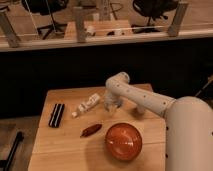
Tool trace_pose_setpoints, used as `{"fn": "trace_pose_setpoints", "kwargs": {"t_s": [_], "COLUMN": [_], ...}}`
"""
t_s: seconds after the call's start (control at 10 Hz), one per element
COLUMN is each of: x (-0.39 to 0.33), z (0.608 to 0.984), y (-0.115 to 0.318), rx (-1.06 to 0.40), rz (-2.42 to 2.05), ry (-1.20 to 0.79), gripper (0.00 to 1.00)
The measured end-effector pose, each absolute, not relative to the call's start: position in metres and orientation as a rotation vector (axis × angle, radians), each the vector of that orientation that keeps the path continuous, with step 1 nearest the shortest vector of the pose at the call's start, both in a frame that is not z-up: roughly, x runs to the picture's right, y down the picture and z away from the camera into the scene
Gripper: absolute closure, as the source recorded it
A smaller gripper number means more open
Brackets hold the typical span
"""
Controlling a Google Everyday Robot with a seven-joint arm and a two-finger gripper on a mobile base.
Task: Place the white sponge in the ceramic bowl
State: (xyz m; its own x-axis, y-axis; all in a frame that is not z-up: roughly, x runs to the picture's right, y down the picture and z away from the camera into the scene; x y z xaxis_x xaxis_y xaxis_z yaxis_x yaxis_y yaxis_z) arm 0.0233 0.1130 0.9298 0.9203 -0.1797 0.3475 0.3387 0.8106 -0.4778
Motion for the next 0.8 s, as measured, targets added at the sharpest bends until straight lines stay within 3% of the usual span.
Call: {"fn": "trace_pose_setpoints", "kwargs": {"t_s": [0.2, 0.8], "x": [0.029, 0.043], "z": [0.936, 0.914], "y": [0.116, 0.111], "rx": [-0.564, -0.568], "rz": [-0.271, -0.272], "ry": [-0.295, -0.289], "gripper": [0.30, 0.90]}}
